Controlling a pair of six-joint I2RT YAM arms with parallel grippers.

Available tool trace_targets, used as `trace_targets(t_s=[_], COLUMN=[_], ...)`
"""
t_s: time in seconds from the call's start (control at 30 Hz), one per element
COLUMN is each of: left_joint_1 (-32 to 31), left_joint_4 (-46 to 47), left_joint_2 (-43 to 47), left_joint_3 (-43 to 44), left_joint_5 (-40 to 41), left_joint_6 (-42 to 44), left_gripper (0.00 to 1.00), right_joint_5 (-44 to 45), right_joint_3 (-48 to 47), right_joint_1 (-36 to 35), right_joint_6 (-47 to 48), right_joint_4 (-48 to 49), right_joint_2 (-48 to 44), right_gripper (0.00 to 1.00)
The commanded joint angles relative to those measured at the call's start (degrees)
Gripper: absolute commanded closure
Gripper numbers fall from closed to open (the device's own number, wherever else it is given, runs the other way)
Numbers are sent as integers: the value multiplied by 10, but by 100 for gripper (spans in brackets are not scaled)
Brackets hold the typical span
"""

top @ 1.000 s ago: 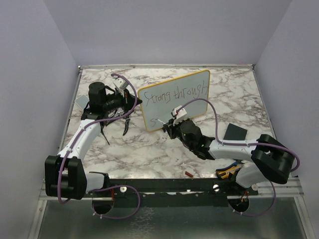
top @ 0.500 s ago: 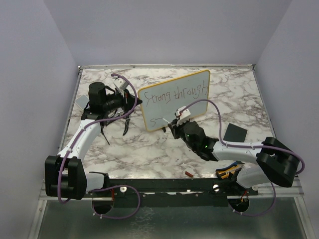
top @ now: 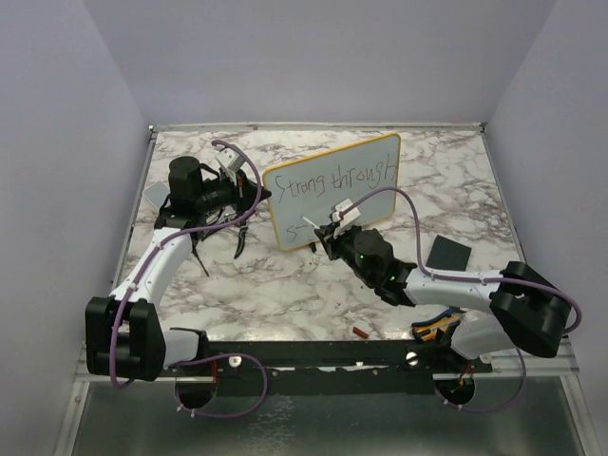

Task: Write a sentence on the whiteboard

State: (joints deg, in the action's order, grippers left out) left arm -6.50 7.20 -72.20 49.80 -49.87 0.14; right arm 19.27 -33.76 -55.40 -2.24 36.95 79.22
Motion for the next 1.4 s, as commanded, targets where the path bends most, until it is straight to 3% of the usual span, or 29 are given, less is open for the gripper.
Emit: trace_targets(t_s=[0.0,1.07,1.37], left_joint_1=[1,1,1], left_joint_4=[7,8,9], left_joint_2=[10,9,7], left_joint_3=[-10,-8,-8], left_joint_5=[15,13,14], left_joint_6=[15,15,14], left_gripper=[100,100,100], right_joint_5=[1,-9,51], right_joint_3=[-18,22,24], right_joint_1=[1,0,0], right_joint_6=[17,-62,-55], right_joint_4=[31,-77,-79], right_joint_2=[16,57,21], right_gripper=[100,100,99])
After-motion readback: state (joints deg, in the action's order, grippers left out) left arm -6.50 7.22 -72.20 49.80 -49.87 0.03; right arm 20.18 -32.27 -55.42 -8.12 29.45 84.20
